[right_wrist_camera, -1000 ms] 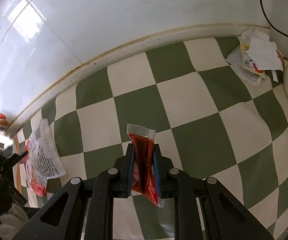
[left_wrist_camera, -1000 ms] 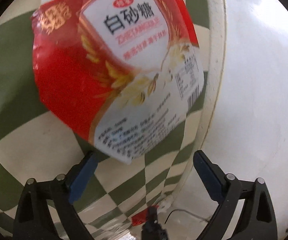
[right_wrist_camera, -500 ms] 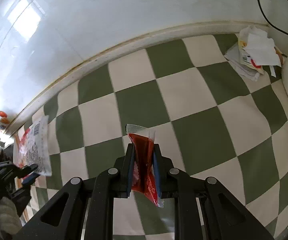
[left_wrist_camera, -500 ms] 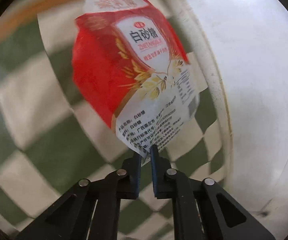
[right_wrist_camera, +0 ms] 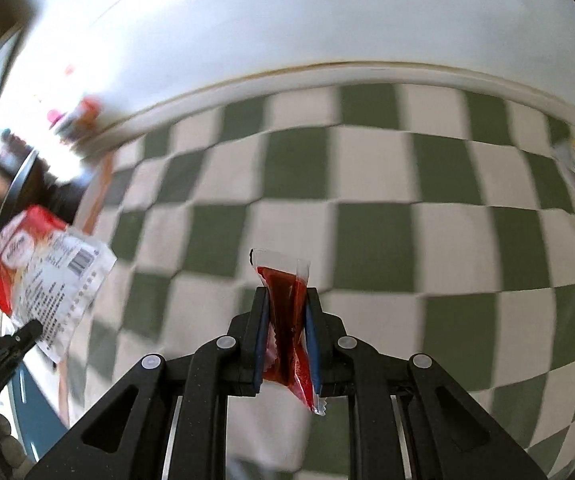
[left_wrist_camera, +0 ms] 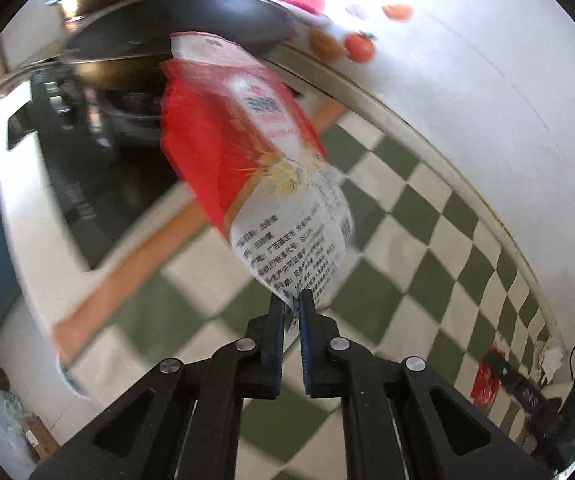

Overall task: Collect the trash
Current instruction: 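Carry the sugar bag and sauce packet to the white bin and open both tools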

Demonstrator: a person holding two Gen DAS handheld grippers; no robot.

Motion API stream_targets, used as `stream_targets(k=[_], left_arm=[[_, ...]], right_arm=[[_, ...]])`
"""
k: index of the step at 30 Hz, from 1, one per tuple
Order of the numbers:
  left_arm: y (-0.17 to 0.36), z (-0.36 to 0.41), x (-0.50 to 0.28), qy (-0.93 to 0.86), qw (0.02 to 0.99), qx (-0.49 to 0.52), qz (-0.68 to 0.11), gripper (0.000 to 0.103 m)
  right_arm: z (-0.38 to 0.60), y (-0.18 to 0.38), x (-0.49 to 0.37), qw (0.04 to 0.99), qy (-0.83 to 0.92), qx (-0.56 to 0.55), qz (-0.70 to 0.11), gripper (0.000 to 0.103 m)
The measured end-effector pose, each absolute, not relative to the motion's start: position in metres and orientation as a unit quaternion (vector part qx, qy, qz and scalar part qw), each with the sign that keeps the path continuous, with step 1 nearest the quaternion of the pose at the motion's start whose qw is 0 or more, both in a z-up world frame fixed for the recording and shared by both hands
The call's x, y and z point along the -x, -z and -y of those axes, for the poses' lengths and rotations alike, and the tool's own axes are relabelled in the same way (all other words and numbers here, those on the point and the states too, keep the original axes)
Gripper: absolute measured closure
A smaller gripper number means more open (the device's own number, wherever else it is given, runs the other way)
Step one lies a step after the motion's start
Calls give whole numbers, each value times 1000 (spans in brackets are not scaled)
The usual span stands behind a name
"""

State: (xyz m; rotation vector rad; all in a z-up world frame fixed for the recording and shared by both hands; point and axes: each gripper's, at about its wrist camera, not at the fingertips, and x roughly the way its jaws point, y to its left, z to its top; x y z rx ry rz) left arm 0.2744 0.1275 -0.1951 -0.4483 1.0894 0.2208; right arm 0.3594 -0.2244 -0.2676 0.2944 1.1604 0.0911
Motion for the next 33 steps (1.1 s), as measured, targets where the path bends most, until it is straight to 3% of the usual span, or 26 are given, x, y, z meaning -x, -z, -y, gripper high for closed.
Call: stream_targets(k=[9, 18, 25, 33], left_arm=[[180, -215, -123, -151, 815, 264, -494, 99], [239, -313, 18, -225, 758, 335, -513, 100], [341, -401, 89, -255, 713, 397, -518, 100], [564, -490, 127, -249, 622, 512, -537, 100]], right_arm=[[46, 251, -283, 798, -207, -55, -564, 86], [-125, 287, -182, 751, -312, 16, -582, 86], [-238, 381, -109, 714, -352, 80, -600, 86], [-331, 586, -75, 650, -353, 114, -663, 87]])
